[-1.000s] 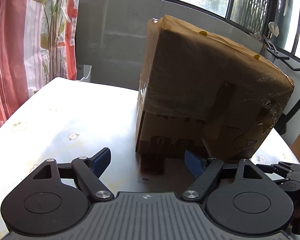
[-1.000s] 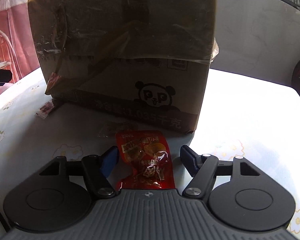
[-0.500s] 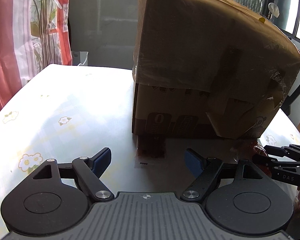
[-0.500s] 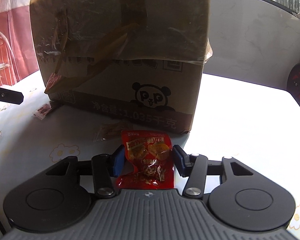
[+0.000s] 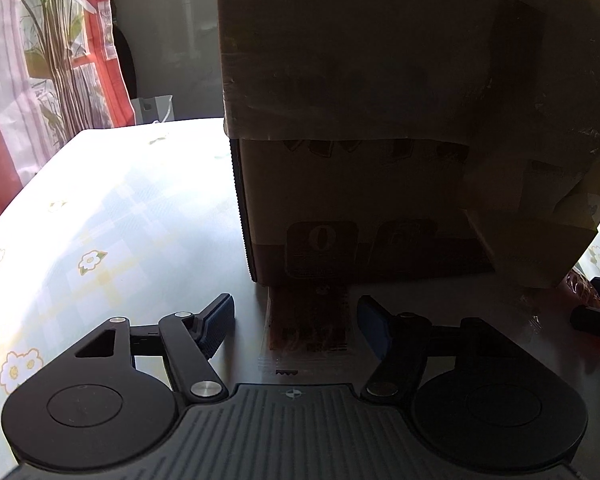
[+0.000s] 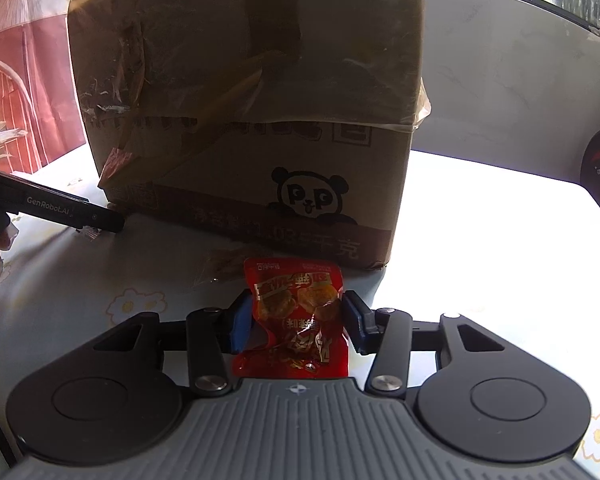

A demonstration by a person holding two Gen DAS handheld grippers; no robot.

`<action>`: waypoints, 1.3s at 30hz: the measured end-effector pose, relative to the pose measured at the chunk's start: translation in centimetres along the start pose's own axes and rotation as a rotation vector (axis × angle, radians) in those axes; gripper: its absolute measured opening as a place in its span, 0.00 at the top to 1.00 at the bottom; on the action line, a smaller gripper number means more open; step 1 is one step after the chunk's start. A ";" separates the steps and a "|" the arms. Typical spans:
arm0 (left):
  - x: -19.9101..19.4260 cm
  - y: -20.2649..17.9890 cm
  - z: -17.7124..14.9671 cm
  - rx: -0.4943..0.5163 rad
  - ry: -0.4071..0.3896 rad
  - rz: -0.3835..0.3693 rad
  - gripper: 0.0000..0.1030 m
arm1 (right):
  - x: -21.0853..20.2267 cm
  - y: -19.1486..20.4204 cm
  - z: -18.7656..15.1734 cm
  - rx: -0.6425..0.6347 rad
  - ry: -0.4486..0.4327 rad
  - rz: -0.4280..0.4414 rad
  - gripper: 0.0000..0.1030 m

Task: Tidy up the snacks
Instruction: 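Grasp the clear meat packet with the left tool while the right tool holds the red packet, then carry both packets over the box and open both tools to drop them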

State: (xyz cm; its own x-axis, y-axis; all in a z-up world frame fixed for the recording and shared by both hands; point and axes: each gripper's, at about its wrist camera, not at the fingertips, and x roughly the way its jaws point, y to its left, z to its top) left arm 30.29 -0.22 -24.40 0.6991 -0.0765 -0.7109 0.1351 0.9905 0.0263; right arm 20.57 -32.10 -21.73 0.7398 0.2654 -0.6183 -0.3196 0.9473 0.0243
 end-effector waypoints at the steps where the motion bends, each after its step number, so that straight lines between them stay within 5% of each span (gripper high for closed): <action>1: -0.2 -0.1 -0.1 0.000 -0.007 -0.004 0.46 | -0.1 0.0 0.0 0.002 -0.001 0.001 0.52; 2: -0.5 -0.2 -0.2 0.005 -0.012 -0.015 0.57 | -0.2 0.1 0.0 0.002 -0.001 0.001 0.52; 4: -1.1 -0.6 -0.5 0.018 -0.009 -0.021 0.60 | -0.2 0.1 0.0 0.005 -0.002 0.003 0.52; 12: -4.5 -0.9 -2.9 0.014 0.003 -0.063 0.62 | -0.4 0.4 0.0 0.005 -0.013 0.008 0.52; 20: -9.6 -0.4 -2.8 -0.005 -0.106 -0.128 0.62 | -1.8 0.4 0.0 0.041 -0.079 -0.001 0.52; 26: -14.1 -0.7 -0.1 0.069 -0.258 -0.156 0.62 | -5.6 0.6 0.8 0.099 -0.141 0.032 0.53; 32: -19.3 -0.8 5.0 0.110 -0.458 -0.198 0.62 | -10.6 0.5 6.3 0.054 -0.324 0.077 0.52; 39: -20.2 -3.5 11.0 0.156 -0.526 -0.248 0.62 | -10.8 0.2 13.8 0.023 -0.461 0.105 0.52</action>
State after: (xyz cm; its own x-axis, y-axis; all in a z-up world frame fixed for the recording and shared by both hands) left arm 23.42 -3.37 -2.46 0.8819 -0.3886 -0.2669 0.4120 0.9105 0.0357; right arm 20.71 -32.31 -4.19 0.8915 0.4071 -0.1988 -0.3973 0.9134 0.0886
